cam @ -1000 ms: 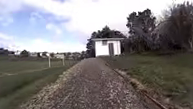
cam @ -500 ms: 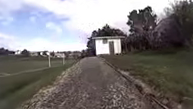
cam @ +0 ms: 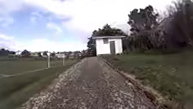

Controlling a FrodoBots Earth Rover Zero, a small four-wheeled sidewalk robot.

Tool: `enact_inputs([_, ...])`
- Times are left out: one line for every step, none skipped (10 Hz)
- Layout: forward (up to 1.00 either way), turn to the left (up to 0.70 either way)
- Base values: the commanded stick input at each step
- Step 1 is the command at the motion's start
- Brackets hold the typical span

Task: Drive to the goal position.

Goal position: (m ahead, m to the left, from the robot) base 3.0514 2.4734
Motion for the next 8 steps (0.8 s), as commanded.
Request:
enact_inputs([0.85,0.0])
enact_inputs([0.85,0.0])
enact_inputs([0.85,0.0])
enact_inputs([0.85,0.0])
enact_inputs([0.85,0.0])
enact_inputs([0.85,0.0])
enact_inputs([0.85,0.0])
enact_inputs([0.85,0.0])
